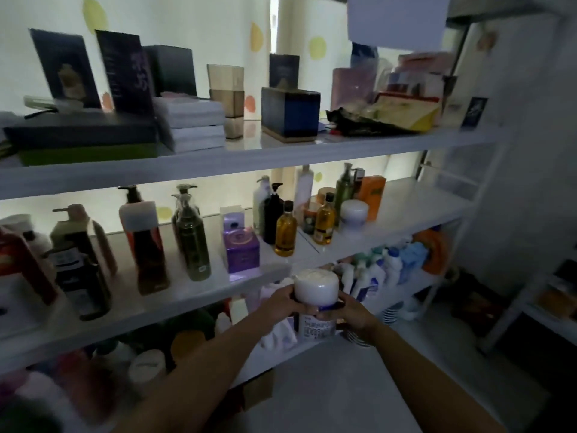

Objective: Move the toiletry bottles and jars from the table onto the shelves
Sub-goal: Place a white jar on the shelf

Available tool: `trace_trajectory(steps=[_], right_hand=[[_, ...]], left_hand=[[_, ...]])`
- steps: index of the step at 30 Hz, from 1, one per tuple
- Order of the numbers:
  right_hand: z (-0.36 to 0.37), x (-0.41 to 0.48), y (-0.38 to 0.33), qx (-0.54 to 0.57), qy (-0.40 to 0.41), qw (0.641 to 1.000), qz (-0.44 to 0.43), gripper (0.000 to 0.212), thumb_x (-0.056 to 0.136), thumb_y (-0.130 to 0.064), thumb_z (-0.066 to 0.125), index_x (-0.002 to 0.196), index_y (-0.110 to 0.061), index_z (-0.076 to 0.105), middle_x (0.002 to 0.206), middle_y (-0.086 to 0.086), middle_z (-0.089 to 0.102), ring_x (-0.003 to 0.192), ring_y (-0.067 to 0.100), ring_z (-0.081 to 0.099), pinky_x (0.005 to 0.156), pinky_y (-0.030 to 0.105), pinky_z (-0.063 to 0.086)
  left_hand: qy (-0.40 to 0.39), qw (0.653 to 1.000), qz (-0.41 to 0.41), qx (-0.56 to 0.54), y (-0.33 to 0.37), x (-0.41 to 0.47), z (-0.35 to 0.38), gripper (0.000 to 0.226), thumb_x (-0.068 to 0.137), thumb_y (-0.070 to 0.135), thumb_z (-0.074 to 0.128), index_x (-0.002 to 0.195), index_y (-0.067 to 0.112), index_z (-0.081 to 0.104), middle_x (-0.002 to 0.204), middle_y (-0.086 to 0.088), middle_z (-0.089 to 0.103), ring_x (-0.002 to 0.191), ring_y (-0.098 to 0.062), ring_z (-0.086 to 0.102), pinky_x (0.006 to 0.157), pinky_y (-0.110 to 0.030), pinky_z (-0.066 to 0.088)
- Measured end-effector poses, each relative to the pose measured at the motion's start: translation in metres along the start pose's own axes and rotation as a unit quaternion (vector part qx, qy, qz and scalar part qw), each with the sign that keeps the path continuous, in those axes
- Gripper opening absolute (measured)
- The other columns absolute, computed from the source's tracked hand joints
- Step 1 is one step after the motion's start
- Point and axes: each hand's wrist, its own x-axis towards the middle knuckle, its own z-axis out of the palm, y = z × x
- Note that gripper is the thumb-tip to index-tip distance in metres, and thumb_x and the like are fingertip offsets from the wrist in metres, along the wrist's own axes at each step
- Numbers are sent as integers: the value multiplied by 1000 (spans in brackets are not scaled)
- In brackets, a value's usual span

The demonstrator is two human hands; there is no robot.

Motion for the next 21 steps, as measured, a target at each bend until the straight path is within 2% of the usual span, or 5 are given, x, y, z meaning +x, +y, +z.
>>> trace_trajectory(steps=[4,10,13,17,21], right_hand=[[-47,-11,5,19,33,999,14,73,60,-9,86,124,-22,56,113,0,68,105,17,62,84,33,55],[-101,-9,7,48,69,996,14,72,56,0,73,122,-14,49,106,3,61,86,6,59,54,13,50],[-133,14,13,48,87,995,24,65,65,7,77,118,-20,50,100,-4,61,86,5,58,56,12,50],[-183,55,10,27,120,992,39,64,69,2,77,122,-24,52,111,-1,64,99,15,59,72,24,53],[-237,97,-9,23,136,990,17,74,63,2,82,124,-25,49,119,0,60,107,19,56,75,24,53]], left_hand=[[-33,999,16,21,10,43,45,68,75,-4,74,134,3,42,124,-5,54,115,-20,52,75,-11,51],[-69,998,-9,11,16,113,86,105,42,38,88,135,13,46,126,-3,58,118,-19,53,91,-27,50],[-96,995,-10,0,21,153,101,68,68,6,82,125,20,48,120,-2,59,115,-20,55,78,-19,54],[-117,993,-1,-17,34,216,116,64,73,-8,74,123,19,45,121,1,55,120,-20,51,84,-23,52],[-87,995,28,31,60,280,123,101,50,26,87,138,9,39,134,-1,48,124,-16,44,101,-35,43]])
